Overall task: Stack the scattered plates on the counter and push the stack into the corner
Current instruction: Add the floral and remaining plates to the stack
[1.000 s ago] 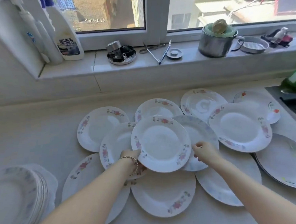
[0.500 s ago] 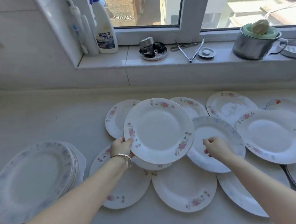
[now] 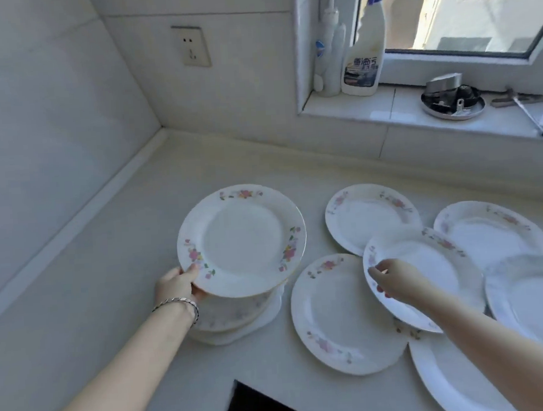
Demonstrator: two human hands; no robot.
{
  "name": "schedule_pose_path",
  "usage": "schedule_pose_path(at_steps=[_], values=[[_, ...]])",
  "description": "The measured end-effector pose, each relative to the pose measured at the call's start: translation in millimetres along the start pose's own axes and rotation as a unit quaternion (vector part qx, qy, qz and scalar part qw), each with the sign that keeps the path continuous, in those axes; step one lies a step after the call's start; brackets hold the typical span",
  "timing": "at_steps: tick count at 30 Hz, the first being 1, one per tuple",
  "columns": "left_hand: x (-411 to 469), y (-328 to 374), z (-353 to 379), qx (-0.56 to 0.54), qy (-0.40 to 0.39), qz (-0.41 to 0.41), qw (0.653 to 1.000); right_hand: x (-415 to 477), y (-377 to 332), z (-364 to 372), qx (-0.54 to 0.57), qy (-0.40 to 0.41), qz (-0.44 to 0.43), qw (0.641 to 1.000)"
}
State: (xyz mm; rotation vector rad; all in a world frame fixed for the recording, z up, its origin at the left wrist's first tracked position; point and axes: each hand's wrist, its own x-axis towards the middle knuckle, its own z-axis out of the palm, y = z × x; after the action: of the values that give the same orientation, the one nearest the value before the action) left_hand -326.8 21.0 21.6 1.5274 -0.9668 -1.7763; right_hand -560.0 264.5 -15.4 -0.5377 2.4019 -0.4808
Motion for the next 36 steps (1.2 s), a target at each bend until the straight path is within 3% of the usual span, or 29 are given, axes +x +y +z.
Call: schedule_pose_path(at_steps=[5, 16, 19, 23, 26, 30, 32, 34, 36], values=[[21, -6, -35, -0.007, 0.060, -0.012, 0.998, 4, -23, 14, -0.039, -0.011, -0.008, 0.999], [29, -27, -43, 0.052, 0.075, -0.022, 0.996, 0, -14, 16, -0.042, -0.014, -0.009, 0.999], [33, -27, -51, 0.129, 0.062, -0.036, 0.989, 1, -12, 17, -0.039, -0.023, -0.005, 0.999], [35, -18, -65, 0.300, 0.044, -0.026, 0.953, 1, -9, 18, -0.021, -0.030, -0.004, 0.999], [29, -14, -68, 0.423, 0.038, -0.006, 0.905, 0, -9, 21, -0.010, -0.038, -0.002, 0.999], [23, -22, -65, 0.501, 0.084, 0.063, 0.859, -1, -7, 27, -0.001, -0.051, 0.002, 0.999], [24, -35, -58, 0.437, 0.118, 0.062, 0.890, -2, -5, 30, 0.003, -0.051, 0.004, 0.999], [23, -46, -46, 0.289, 0.124, 0.024, 0.949, -3, -5, 32, 0.007, -0.051, 0.008, 0.999], [20, -53, -33, 0.150, 0.150, -0.011, 0.977, -3, -6, 32, 0.007, -0.056, 0.011, 0.998]])
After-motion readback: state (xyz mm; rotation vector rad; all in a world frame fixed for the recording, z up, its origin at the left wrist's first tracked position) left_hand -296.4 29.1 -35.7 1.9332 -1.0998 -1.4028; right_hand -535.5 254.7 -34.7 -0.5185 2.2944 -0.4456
